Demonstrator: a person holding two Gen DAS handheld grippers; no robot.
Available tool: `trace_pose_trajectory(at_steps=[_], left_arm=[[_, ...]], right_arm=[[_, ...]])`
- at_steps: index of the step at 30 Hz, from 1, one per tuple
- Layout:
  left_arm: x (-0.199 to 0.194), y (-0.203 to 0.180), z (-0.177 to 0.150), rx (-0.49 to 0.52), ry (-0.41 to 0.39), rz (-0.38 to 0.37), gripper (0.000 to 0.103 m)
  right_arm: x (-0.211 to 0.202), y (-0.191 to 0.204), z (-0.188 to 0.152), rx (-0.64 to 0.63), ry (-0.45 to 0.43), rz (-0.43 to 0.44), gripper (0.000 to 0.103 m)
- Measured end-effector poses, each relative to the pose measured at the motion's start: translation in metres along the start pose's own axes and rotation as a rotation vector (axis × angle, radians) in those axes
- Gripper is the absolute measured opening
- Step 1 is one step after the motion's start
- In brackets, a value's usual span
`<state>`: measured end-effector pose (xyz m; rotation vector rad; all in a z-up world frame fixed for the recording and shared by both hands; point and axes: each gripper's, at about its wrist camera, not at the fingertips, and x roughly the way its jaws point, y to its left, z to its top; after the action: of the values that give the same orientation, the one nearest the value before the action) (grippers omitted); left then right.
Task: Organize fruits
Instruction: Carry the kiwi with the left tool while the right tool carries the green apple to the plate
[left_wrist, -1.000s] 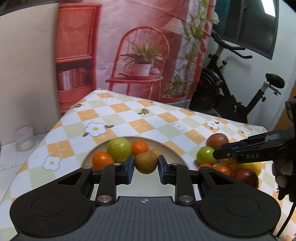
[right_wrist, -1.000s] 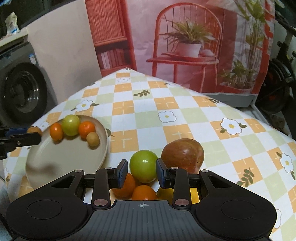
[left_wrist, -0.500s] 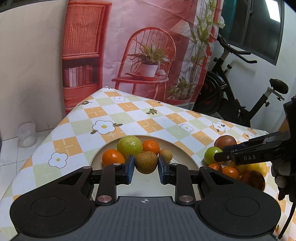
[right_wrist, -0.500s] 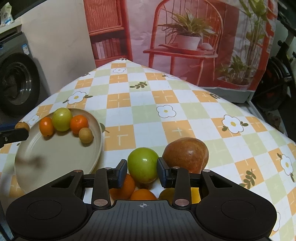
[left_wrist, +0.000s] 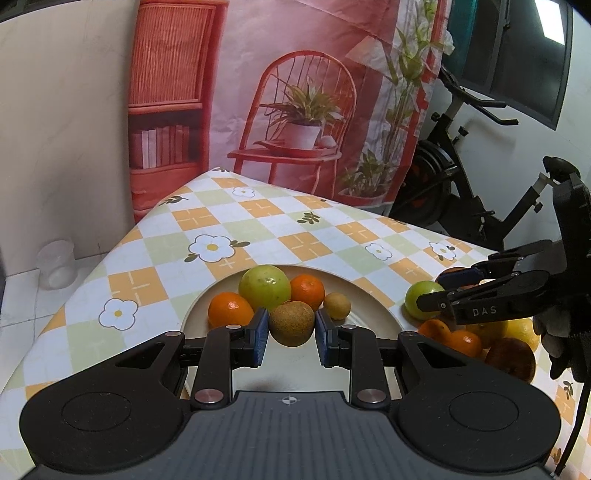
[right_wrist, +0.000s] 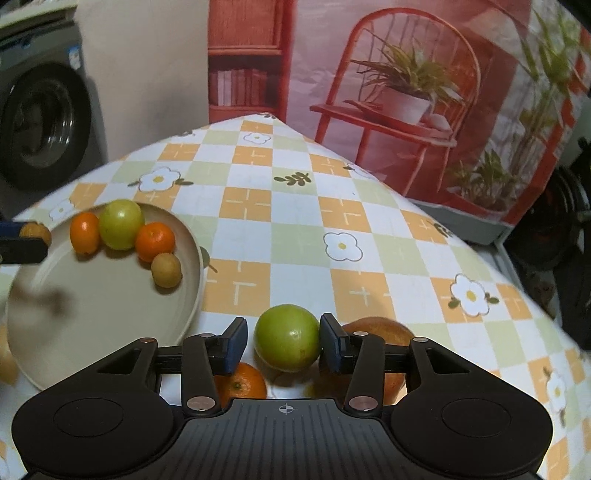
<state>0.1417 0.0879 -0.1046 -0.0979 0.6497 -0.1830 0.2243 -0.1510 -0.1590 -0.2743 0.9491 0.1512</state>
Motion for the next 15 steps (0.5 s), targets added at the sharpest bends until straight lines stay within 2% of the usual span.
trace_pose_trajectory(at_steps=[7, 15], left_arm=[[0.003, -0.001, 0.000, -0.001, 0.007, 0.001, 0.029], [0.007, 0.003, -0.004, -0.013, 0.020, 0.013, 0.029]], right_arm=[[0.011, 0.007, 0.005, -0.132, 0.040, -0.034, 0.043], [0.024, 0.008, 0.012, -0.192, 0.080, -0.055, 0.043]])
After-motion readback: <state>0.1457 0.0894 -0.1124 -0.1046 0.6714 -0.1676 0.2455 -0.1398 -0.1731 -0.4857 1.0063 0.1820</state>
